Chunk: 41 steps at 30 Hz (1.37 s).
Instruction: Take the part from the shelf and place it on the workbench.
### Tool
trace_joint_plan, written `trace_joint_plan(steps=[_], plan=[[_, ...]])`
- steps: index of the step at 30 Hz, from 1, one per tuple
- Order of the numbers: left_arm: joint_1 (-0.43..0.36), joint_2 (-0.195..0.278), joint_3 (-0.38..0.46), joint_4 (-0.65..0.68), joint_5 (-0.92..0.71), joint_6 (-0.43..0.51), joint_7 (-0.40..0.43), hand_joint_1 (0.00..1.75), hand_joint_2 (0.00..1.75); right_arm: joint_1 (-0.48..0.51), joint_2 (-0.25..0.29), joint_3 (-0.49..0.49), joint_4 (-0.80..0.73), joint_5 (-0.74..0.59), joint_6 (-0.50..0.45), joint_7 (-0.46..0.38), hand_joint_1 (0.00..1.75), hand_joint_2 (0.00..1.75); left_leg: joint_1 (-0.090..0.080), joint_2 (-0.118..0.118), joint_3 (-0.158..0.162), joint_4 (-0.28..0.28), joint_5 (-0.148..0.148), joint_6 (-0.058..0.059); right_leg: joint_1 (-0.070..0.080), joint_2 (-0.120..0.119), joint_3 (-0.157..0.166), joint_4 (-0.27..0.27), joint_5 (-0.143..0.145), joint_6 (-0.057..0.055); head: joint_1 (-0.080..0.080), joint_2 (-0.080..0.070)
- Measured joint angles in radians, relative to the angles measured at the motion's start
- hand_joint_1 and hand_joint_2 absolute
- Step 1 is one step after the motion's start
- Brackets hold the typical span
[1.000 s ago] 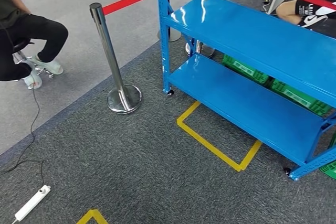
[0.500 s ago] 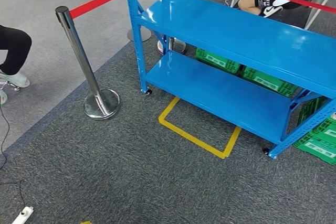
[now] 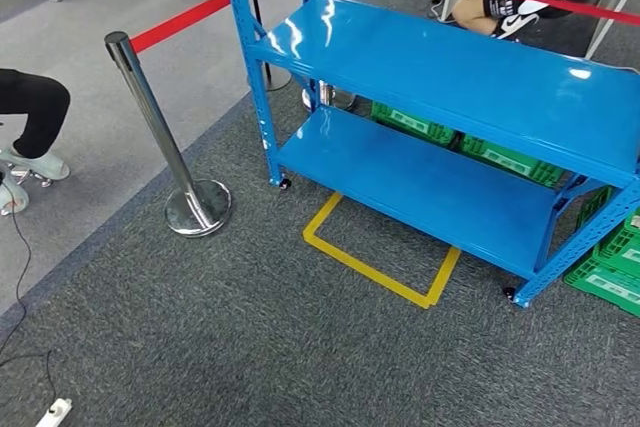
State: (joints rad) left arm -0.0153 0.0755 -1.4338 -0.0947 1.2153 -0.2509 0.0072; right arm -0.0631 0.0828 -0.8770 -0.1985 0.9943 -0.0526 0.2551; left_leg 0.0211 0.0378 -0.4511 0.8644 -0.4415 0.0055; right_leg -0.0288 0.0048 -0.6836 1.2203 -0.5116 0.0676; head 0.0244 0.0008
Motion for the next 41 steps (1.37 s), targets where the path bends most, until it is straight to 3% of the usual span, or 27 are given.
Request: trace_joint_plan(steps=[2, 3, 4, 5, 6, 7, 9, 10, 11, 13, 15, 17, 18, 19, 22, 23, 26, 28, 30, 31, 32, 33, 35, 36, 37, 38, 41], plan=[[0.005, -0.002, 0.0, 0.0, 0.001, 0.0, 0.0, 0.0, 0.0, 0.004, 0.0, -0.001, 0.0, 0.002, -0.002, 0.001, 0.0, 0.0, 0.018, -0.002, 0.006, 0.002, -0.006, -0.026, -0.019, -0.001, -0.022, 0.024, 0.004, 0.02, 0.002, 0.0], [0.008, -0.003, 0.001, 0.0, 0.001, 0.0, 0.0, 0.0, 0.0, 0.006, 0.0, -0.002, 0.0, 0.002, -0.003, 0.0, 0.0, 0.0, 0.031, -0.003, 0.011, 0.007, -0.013, -0.043, -0.033, -0.002, -0.006, -0.013, 0.03, 0.036, 0.002, 0.0], [0.012, -0.003, 0.001, 0.0, 0.001, 0.0, 0.0, 0.0, 0.0, 0.007, 0.0, -0.003, 0.0, 0.002, -0.003, -0.001, 0.0, 0.0, 0.046, -0.004, 0.015, 0.017, -0.023, -0.064, -0.046, -0.001, 0.02, -0.065, 0.055, 0.06, 0.002, 0.0], [0.014, 0.004, 0.002, 0.002, 0.001, 0.0, 0.0, 0.0, 0.0, 0.007, 0.005, -0.004, 0.002, 0.002, -0.004, -0.003, 0.0, 0.0, 0.058, -0.005, 0.016, 0.033, -0.037, -0.084, -0.055, 0.004, 0.039, -0.106, 0.061, 0.081, 0.006, 0.0], [0.014, 0.007, 0.002, 0.004, 0.001, 0.0, 0.0, 0.0, 0.0, 0.007, 0.008, -0.005, 0.004, 0.002, -0.004, -0.005, 0.0, 0.0, 0.067, -0.005, 0.014, 0.052, -0.054, -0.104, -0.058, 0.007, 0.053, -0.128, 0.05, 0.081, 0.008, 0.0], [0.014, 0.012, 0.003, 0.007, 0.001, 0.0, -0.001, 0.0, 0.0, 0.008, 0.011, -0.006, 0.005, 0.002, -0.005, -0.007, 0.0, 0.0, 0.073, -0.006, 0.012, 0.068, -0.07, -0.122, -0.056, 0.013, 0.056, -0.126, 0.03, 0.07, 0.007, 0.0], [0.011, 0.01, 0.004, 0.008, 0.001, 0.0, -0.002, 0.0, 0.0, 0.01, 0.01, -0.008, 0.006, 0.002, -0.006, -0.01, 0.0, 0.0, 0.077, -0.007, 0.012, 0.089, -0.088, -0.146, -0.047, 0.017, 0.061, -0.101, 0.0, 0.02, -0.006, 0.0], [0.008, 0.008, 0.005, 0.009, 0.002, 0.0, -0.001, 0.0, 0.0, 0.012, 0.008, -0.01, 0.005, 0.002, -0.007, -0.01, 0.0, 0.0, 0.08, -0.011, 0.004, 0.114, -0.076, -0.151, -0.043, 0.019, 0.07, -0.099, -0.003, 0.006, -0.021, 0.0], [0.004, 0.004, 0.005, 0.008, 0.002, 0.0, -0.001, 0.0, 0.0, 0.013, 0.006, -0.012, 0.005, 0.002, -0.007, -0.011, 0.0, 0.0, 0.079, -0.013, -0.021, 0.161, -0.056, -0.151, -0.039, 0.02, 0.084, -0.105, -0.01, -0.004, -0.034, 0.0], [-0.001, 0.001, 0.006, 0.008, 0.003, 0.001, -0.002, 0.0, 0.0, 0.013, 0.003, -0.014, 0.003, 0.003, -0.007, -0.012, 0.0, 0.0, 0.065, -0.019, -0.12, 0.304, -0.031, -0.134, -0.03, 0.019, 0.124, -0.136, -0.019, -0.024, -0.055, 0.0], [0.003, 0.001, 0.006, 0.008, 0.004, 0.0, -0.002, 0.0, 0.0, 0.012, 0.003, -0.015, 0.004, 0.003, -0.007, -0.013, 0.0, 0.0, 0.043, -0.021, -0.223, 0.405, -0.09, -0.111, -0.025, 0.023, 0.172, -0.166, -0.029, -0.037, -0.058, 0.0], [0.01, 0.001, 0.006, 0.008, 0.003, -0.001, -0.002, 0.0, 0.0, 0.012, 0.003, -0.015, 0.004, 0.003, -0.007, -0.013, 0.0, 0.0, 0.025, -0.023, -0.281, 0.414, -0.173, -0.089, -0.024, 0.036, 0.225, -0.193, -0.044, -0.043, -0.059, 0.0], [0.012, 0.001, 0.006, 0.008, 0.003, -0.001, -0.002, 0.0, 0.0, 0.013, 0.004, -0.015, 0.004, 0.004, -0.007, -0.013, 0.0, 0.0, 0.017, -0.023, -0.294, 0.386, -0.189, -0.079, -0.025, 0.044, 0.253, -0.205, -0.054, -0.043, -0.06, 0.0], [0.013, 0.002, 0.006, 0.008, 0.003, -0.001, -0.002, 0.0, 0.0, 0.015, 0.005, -0.015, 0.004, 0.004, -0.007, -0.013, 0.0, 0.0, 0.01, -0.024, -0.299, 0.342, -0.167, -0.069, -0.027, 0.051, 0.277, -0.216, -0.065, -0.041, -0.06, 0.0], [0.019, 0.006, 0.007, 0.009, 0.003, -0.001, -0.002, 0.0, 0.0, 0.016, 0.008, -0.016, 0.005, 0.005, -0.007, -0.012, 0.0, 0.0, -0.006, -0.033, -0.304, 0.164, 0.074, -0.044, -0.023, 0.069, 0.329, -0.238, -0.111, -0.023, -0.074, 0.0], [0.022, 0.007, 0.007, 0.009, 0.003, -0.001, -0.002, 0.0, 0.0, 0.016, 0.008, -0.016, 0.005, 0.005, -0.007, -0.012, 0.0, 0.0, -0.007, -0.038, -0.305, 0.132, 0.132, -0.042, -0.019, 0.074, 0.346, -0.247, -0.128, -0.017, -0.08, 0.0], [0.016, 0.001, 0.007, 0.009, 0.003, -0.001, -0.001, 0.0, 0.0, 0.012, 0.007, -0.017, 0.005, 0.006, -0.007, -0.012, 0.0, 0.0, 0.0, -0.045, -0.29, 0.134, 0.147, -0.045, -0.011, 0.066, 0.408, -0.287, -0.169, -0.008, -0.082, 0.0], [0.001, -0.005, 0.008, 0.009, 0.003, -0.001, -0.002, 0.0, 0.0, 0.004, 0.003, -0.019, 0.004, 0.007, -0.007, -0.013, 0.0, 0.0, 0.0, -0.046, -0.269, 0.137, 0.13, -0.037, -0.005, 0.032, 0.386, -0.223, -0.205, -0.008, -0.074, 0.0], [-0.004, -0.008, 0.009, 0.009, 0.003, -0.001, -0.002, 0.0, 0.0, -0.003, 0.002, -0.02, 0.004, 0.007, -0.006, -0.013, 0.0, 0.0, -0.011, -0.042, -0.245, 0.137, 0.107, -0.025, 0.01, 0.005, 0.282, -0.071, -0.245, -0.013, -0.067, 0.0], [-0.004, -0.009, 0.01, 0.009, 0.003, -0.001, -0.002, 0.0, 0.0, -0.003, 0.002, -0.02, 0.004, 0.007, -0.006, -0.013, 0.0, 0.0, -0.02, -0.04, -0.233, 0.137, 0.095, -0.017, 0.019, 0.001, 0.229, -0.01, -0.248, -0.019, -0.066, 0.0], [-0.002, -0.009, 0.01, 0.009, 0.003, -0.001, -0.002, 0.0, 0.0, -0.001, 0.001, -0.021, 0.004, 0.008, -0.006, -0.012, 0.0, 0.0, -0.03, -0.039, -0.219, 0.137, 0.083, -0.008, 0.029, 0.0, 0.187, 0.018, -0.229, -0.03, -0.066, 0.0], [-0.002, -0.01, 0.01, 0.009, 0.002, -0.001, -0.001, 0.0, 0.0, 0.002, 0.001, -0.021, 0.004, 0.008, -0.006, -0.012, 0.0, 0.0, -0.042, -0.039, -0.203, 0.137, 0.071, 0.001, 0.042, 0.0, 0.16, 0.009, -0.186, -0.047, -0.066, 0.0], [0.0, -0.013, 0.01, 0.009, 0.002, -0.001, -0.001, 0.0, 0.0, 0.003, 0.0, -0.022, 0.004, 0.008, -0.006, -0.01, 0.0, 0.0, -0.062, -0.04, -0.17, 0.135, 0.049, 0.018, 0.074, -0.001, 0.146, -0.085, -0.065, -0.097, -0.066, 0.0], [0.001, -0.016, 0.01, 0.009, 0.002, -0.001, -0.001, 0.0, 0.0, 0.001, -0.001, -0.022, 0.004, 0.008, -0.005, -0.011, 0.0, 0.0, -0.071, -0.041, -0.157, 0.135, 0.041, 0.023, 0.084, -0.004, 0.148, -0.134, -0.02, -0.12, -0.071, 0.0], [0.001, -0.019, 0.01, 0.008, 0.002, -0.001, -0.001, 0.0, 0.0, -0.001, -0.003, -0.022, 0.004, 0.009, -0.005, -0.01, 0.0, 0.0, -0.075, -0.04, -0.151, 0.134, 0.035, 0.026, 0.092, -0.005, 0.152, -0.168, 0.005, -0.133, -0.076, 0.0], [0.0, -0.019, 0.01, 0.008, 0.002, -0.002, -0.001, 0.0, 0.0, -0.002, -0.004, -0.022, 0.004, 0.009, -0.005, -0.01, 0.0, 0.0, -0.076, -0.04, -0.149, 0.134, 0.031, 0.027, 0.095, -0.005, 0.154, -0.185, 0.01, -0.135, -0.08, 0.0], [0.0, -0.017, 0.01, 0.008, 0.002, -0.002, -0.001, 0.0, 0.0, -0.003, -0.004, -0.022, 0.004, 0.01, -0.005, -0.009, 0.0, 0.0, -0.074, -0.04, -0.15, 0.134, 0.026, 0.025, 0.095, -0.001, 0.157, -0.201, 0.007, -0.119, -0.081, 0.0]])
